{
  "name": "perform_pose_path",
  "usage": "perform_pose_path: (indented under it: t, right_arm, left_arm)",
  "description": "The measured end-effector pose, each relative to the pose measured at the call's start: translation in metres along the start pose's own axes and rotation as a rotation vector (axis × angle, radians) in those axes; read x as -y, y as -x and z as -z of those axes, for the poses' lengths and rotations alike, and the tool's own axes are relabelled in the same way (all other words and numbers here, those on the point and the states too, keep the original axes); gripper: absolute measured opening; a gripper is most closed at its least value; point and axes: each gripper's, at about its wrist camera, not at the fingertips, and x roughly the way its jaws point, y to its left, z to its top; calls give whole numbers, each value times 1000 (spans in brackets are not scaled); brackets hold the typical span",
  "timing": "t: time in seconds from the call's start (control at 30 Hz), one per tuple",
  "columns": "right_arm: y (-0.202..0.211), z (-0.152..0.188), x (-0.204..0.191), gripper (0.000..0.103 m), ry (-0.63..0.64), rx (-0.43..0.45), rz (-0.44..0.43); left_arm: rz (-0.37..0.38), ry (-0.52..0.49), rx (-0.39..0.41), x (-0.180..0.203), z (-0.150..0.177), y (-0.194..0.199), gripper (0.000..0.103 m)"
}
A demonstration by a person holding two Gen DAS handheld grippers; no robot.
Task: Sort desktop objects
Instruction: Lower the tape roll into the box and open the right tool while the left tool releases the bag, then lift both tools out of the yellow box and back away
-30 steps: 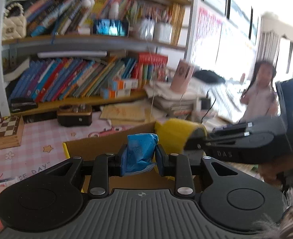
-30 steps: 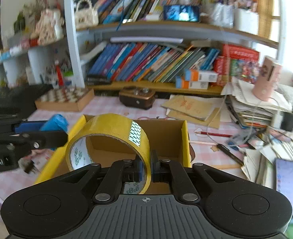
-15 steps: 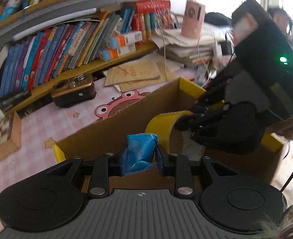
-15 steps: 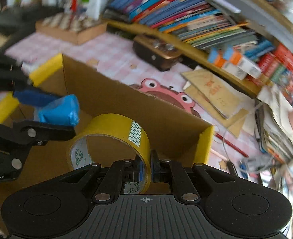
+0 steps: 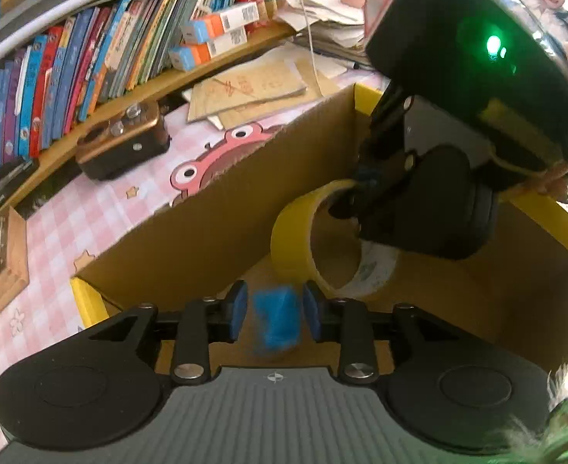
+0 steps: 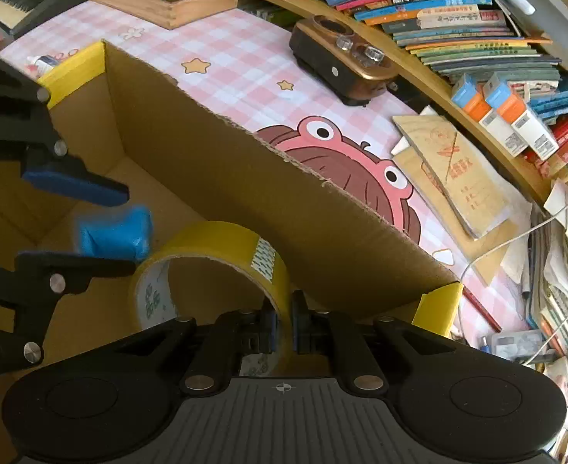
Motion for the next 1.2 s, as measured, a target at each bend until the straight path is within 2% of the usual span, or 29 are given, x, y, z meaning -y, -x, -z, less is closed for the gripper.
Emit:
perform_pose_path:
  t: [0.1,0.17,0.23,0.37,0.57,0.87,0.93,1.03,1.2]
  right_arm:
    - [-1,-1,2,9,-6,8,-2]
    - [-1,-1,4,13,-20,18,-3]
    - [2,0,6,14,-35,37,-4]
    - [16,0,10,15,-66,90,-17]
    - [53,7,20,16,-152,201,-12]
    - [111,36,14,16,-316,378,21]
    - [123,45,8,17,-352,412,40]
    - [140,60,-1,26,-418,462,83]
    - [163,86,-22,33,-517,521,180]
  left_arm:
    - [-3,30,6,-5,2,-1,51]
    - [7,64,31,-10,2,3,67]
    - [9,103,61,-15,3,9,75]
    - [0,165,125,-22,3,24,80]
    - [-25,202,247,-21,13,61,86]
    - [-85,270,413,-23,43,122,95]
    - [-95,281,443,-22,51,134,97]
    - [-113,301,480,-22,68,151,99]
    - [-134,336,518,-25,98,174,101]
